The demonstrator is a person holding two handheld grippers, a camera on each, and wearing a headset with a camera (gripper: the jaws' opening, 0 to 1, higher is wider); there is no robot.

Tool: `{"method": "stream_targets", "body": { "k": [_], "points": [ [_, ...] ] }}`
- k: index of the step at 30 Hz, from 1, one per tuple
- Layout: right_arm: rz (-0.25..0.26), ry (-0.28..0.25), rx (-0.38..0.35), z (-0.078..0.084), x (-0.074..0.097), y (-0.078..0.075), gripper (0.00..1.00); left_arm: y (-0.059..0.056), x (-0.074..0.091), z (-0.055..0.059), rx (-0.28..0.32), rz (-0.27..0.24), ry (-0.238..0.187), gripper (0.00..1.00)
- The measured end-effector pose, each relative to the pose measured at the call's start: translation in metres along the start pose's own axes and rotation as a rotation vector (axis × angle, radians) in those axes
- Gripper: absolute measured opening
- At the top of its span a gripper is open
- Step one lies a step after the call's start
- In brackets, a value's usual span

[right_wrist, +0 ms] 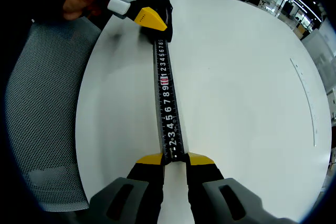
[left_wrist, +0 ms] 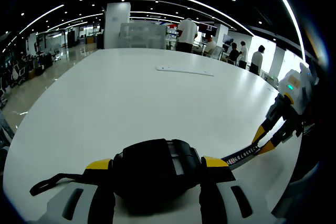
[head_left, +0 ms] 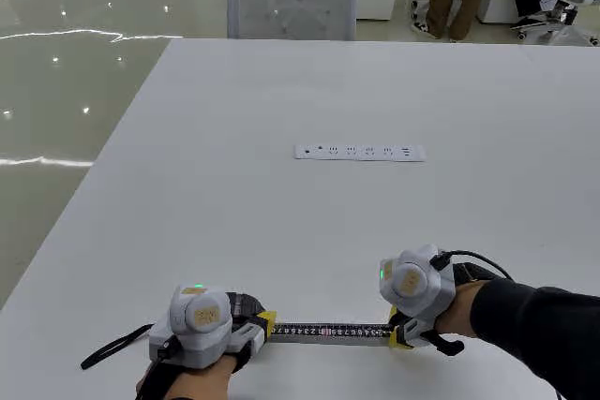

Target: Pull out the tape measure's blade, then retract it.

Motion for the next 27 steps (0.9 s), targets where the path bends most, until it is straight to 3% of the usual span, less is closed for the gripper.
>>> {"method": "stream_targets", "body": {
  "k": [27],
  "points": [
    [0.007, -0.050, 0.003, -0.014, -0.007, 0.002, 0.12, 0.000, 0.000, 0.000, 0.004, 0.001, -0.002, 0.61]
  ]
}}
Point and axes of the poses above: the centre of the closed fingertips' face, and the gripper's own axes: x roughly backward along the fingers, y roughly to its left, z roughly out of its underside, the point moved 10 cm from there along x, roughly backward along the fingers, and after that the axes turned 5 degrees about -y, right-handed, at the moved point
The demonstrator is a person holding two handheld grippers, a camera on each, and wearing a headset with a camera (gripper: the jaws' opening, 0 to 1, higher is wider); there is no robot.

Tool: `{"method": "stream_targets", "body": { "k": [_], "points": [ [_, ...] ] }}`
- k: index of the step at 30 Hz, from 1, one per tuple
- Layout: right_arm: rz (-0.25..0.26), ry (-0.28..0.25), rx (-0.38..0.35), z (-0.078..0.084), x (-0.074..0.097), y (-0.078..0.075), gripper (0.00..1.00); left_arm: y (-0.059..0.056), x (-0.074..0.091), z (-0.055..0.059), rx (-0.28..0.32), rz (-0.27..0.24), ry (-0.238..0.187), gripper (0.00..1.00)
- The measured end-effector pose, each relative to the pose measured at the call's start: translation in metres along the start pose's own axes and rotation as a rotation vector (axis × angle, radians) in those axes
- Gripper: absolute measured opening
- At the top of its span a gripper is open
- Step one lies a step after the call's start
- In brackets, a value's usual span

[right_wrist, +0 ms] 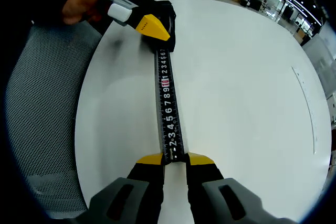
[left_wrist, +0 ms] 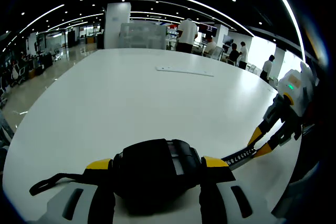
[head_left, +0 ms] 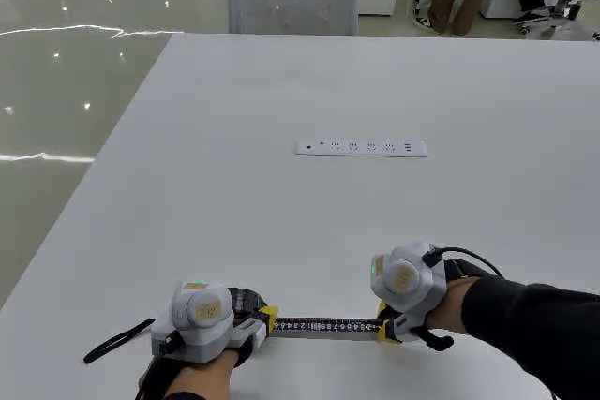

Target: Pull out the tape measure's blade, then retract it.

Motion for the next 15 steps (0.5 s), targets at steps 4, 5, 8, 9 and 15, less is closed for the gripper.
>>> {"method": "stream_targets", "body": {
  "k": [4, 5, 8, 9, 15],
  "points": [
    [0.001, -0.008, -0.007, -0.0042, -0.0020, 0.0000, 0.11, 0.0001, -0.0002, -0.0001, 0.000, 0.000, 0.001, 0.61],
    [0.001, -0.009, -0.005, -0.0047, -0.0023, 0.0002, 0.11, 0.0001, -0.0002, -0.0001, 0.000, 0.000, 0.001, 0.61],
    [0.001, -0.016, -0.004, -0.0066, -0.0030, 0.0002, 0.11, 0.0003, -0.0003, -0.0002, 0.000, 0.001, 0.001, 0.61],
    [0.000, -0.017, -0.004, -0.0072, -0.0032, 0.0004, 0.11, 0.0003, -0.0003, -0.0002, 0.000, 0.001, 0.001, 0.61],
    [-0.002, -0.025, -0.003, -0.0104, -0.0045, 0.0013, 0.11, 0.0005, -0.0002, -0.0004, 0.000, 0.002, 0.001, 0.61]
  ]
}}
Point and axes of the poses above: the centre of the closed fingertips' face, and the gripper's own axes: x roughly backward along the fingers, y roughly to its left, z roughly out of its underside, the point moved 10 cm from there along x, roughly backward along the fingers, and after that the axes turned 5 degrees about -y, right-handed, at the moved point
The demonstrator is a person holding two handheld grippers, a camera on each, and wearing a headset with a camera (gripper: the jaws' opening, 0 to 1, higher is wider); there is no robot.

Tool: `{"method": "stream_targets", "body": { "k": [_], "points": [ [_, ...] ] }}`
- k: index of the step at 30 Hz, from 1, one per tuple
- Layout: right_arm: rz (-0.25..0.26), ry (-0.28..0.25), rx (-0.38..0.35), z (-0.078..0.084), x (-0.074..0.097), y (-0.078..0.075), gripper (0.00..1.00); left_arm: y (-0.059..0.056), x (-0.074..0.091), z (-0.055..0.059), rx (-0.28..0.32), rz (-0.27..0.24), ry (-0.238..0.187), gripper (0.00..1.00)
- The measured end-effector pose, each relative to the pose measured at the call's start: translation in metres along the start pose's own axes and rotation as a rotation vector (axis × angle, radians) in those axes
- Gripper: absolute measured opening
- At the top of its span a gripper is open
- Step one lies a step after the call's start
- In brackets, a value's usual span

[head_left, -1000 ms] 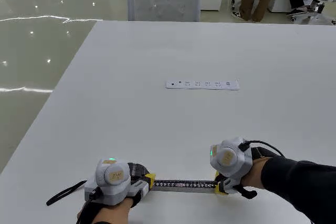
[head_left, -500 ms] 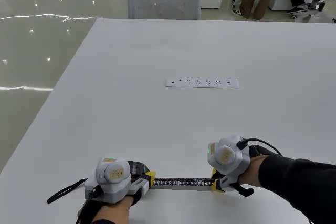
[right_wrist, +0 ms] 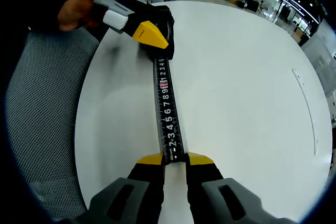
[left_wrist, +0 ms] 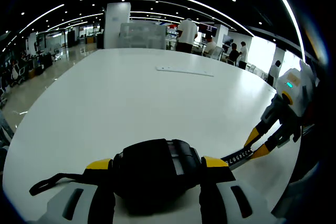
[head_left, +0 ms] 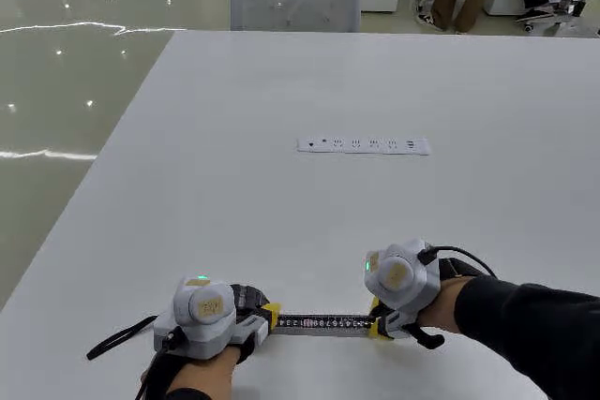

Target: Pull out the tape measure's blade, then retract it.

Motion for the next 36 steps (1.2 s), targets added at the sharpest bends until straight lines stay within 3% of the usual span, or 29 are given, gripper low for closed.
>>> {"method": "stream_targets", "body": {
  "k": [36],
  "points": [
    [-0.001, -0.040, 0.003, -0.017, -0.012, 0.003, 0.11, 0.001, 0.001, 0.000, 0.010, 0.008, 0.002, 0.61]
  ]
}}
Point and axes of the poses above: the centre of the closed fingertips' face, and the gripper's own axes: x roughly backward along the fingers, y roughly to its left, z roughly out of its underside, the point moved 10 cm from there along x, roughly backward along the fingers, and after that the axes turned 5 degrees about -y, right-handed, at the moved point
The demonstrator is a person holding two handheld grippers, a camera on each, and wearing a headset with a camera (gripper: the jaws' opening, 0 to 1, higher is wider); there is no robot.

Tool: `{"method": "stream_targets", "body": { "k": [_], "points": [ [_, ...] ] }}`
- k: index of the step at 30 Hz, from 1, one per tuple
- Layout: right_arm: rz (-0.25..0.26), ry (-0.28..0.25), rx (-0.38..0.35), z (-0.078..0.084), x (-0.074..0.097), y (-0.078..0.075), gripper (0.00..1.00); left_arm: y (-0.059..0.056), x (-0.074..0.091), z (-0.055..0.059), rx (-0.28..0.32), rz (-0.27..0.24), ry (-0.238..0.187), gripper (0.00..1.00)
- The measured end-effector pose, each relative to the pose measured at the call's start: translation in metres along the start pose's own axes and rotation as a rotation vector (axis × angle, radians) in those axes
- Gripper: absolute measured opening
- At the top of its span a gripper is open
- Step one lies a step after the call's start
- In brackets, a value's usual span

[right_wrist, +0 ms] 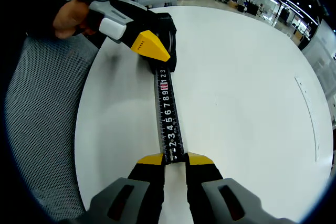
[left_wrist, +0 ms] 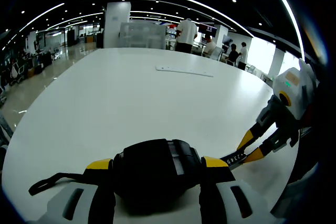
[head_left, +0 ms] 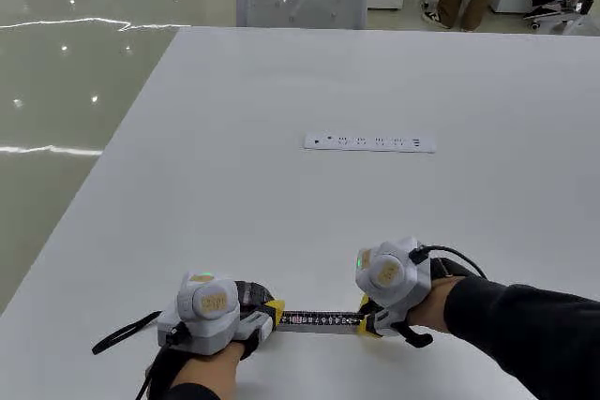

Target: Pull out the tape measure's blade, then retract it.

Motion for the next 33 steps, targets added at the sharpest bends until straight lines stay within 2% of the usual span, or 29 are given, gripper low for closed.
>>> {"method": "stream_targets", "body": {
  "k": [20, 33],
  "points": [
    [0.014, -0.023, -0.010, -0.010, -0.008, 0.002, 0.11, 0.002, 0.001, -0.001, 0.022, 0.007, 0.000, 0.61],
    [0.005, -0.033, 0.005, -0.015, -0.013, 0.001, 0.11, 0.002, 0.001, -0.001, 0.029, 0.011, 0.003, 0.60]
  ]
}}
Point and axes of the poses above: the centre of the closed fingertips' face, and the gripper's own axes: x roughly backward along the fingers, y roughly to its left, z roughly out of its underside, the point moved 10 cm from there along x, roughly backward along the fingers, and after that the axes turned 5 degrees about -y, right-handed, at the moved point
